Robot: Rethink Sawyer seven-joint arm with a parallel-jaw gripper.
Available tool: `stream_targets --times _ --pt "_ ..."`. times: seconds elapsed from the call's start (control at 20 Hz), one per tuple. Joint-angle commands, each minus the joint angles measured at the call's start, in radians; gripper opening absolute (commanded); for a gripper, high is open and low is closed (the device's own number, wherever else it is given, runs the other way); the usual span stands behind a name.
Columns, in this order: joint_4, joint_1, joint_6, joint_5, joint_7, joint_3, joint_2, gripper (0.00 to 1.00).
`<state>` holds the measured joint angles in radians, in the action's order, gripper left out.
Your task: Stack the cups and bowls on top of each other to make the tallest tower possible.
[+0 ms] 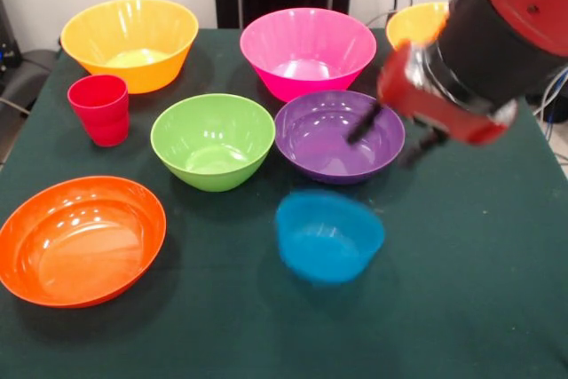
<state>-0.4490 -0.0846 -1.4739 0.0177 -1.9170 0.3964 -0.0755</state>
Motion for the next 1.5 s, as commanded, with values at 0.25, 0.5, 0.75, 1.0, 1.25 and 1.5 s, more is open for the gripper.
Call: stream_targets --times 0.25,0.5,0.75,1.0,1.25,1.5 --pt "0.164 -0.035 -0.324 0.062 -0.044 0.116 0.062 1.00" --pt "0.162 -0.031 -0.245 0.034 -0.065 0.093 0.090 1.00" --pt "0.095 -0.027 -0.106 0.017 -0.061 0.034 0.080 1.00" --pt "0.018 -0.020 0.032 0.002 -0.038 -0.014 0.063 1.00" --pt "-0.058 -0.007 0.193 -0.019 -0.021 -0.072 0.056 1.00" --pt "-0.119 0.014 0.333 -0.040 -0.008 -0.122 0.056 1.00"
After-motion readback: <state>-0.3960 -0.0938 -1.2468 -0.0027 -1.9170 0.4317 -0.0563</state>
